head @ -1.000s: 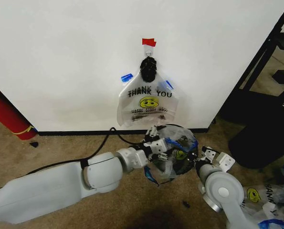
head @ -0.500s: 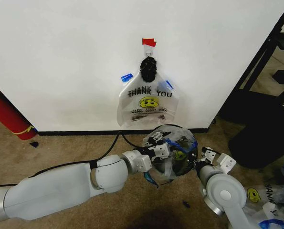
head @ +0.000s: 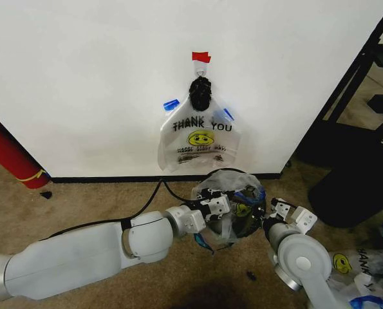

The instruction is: Pick up the garbage bag from the wall and place it over the trash bin.

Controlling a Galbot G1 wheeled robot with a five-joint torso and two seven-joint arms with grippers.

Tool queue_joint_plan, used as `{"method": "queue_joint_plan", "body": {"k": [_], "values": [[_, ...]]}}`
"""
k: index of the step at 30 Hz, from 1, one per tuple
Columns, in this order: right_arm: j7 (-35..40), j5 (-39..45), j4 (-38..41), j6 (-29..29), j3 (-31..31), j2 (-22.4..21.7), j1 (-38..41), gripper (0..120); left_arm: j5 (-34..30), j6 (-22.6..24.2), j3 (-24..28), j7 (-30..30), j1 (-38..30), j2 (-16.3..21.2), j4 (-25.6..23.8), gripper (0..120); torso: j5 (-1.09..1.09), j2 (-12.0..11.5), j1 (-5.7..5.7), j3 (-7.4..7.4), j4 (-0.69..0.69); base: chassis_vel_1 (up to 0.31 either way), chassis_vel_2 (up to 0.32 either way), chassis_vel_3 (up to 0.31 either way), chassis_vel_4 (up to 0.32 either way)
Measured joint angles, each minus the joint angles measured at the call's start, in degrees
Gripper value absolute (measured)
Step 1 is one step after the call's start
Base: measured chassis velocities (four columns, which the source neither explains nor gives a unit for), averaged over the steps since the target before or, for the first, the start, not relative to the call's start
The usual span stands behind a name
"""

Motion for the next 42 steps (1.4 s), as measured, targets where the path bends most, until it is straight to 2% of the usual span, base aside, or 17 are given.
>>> {"method": "queue_joint_plan", "body": {"k": [6,14,25,33,42], "values": [[-1.2,-2.5,-0.5,-0.4,-1.6,0.1,-0.9,0,-11.0,2.1,-2.9,-3.7,-3.5,-2.5,1.9,0,0.00,0.0,0.00,0.00,-0.01,0.000,0.000,0.000,0.000],[-3.9,-6.4,0.2,-1.1,-3.6,-0.2,-2.9,0,-20.8,6.2,-6.0,-7.1,-5.4,-4.9,5.5,0,0.00,0.0,0.00,0.00,0.00,0.000,0.000,0.000,0.000],[-9.8,-11.2,3.3,-1.3,-3.9,-1.3,-6.4,0,-24.2,9.6,-6.7,-6.4,-5.7,-4.5,9.3,0,0.00,0.0,0.00,0.00,-0.01,0.000,0.000,0.000,0.000],[-14.4,-15.1,5.0,0.0,-3.4,-1.9,-7.8,0,-26.1,10.8,-9.0,-4.6,-4.4,-1.3,12.2,0,-0.01,0.0,0.00,0.00,0.00,0.000,0.000,0.000,0.000],[-15.1,-13.7,5.4,1.6,-1.0,-2.0,-7.3,0,-27.5,10.8,-13.1,-2.2,0.5,2.9,10.0,0,-0.01,0.0,0.00,0.00,0.00,0.000,0.000,0.000,0.000]]}}
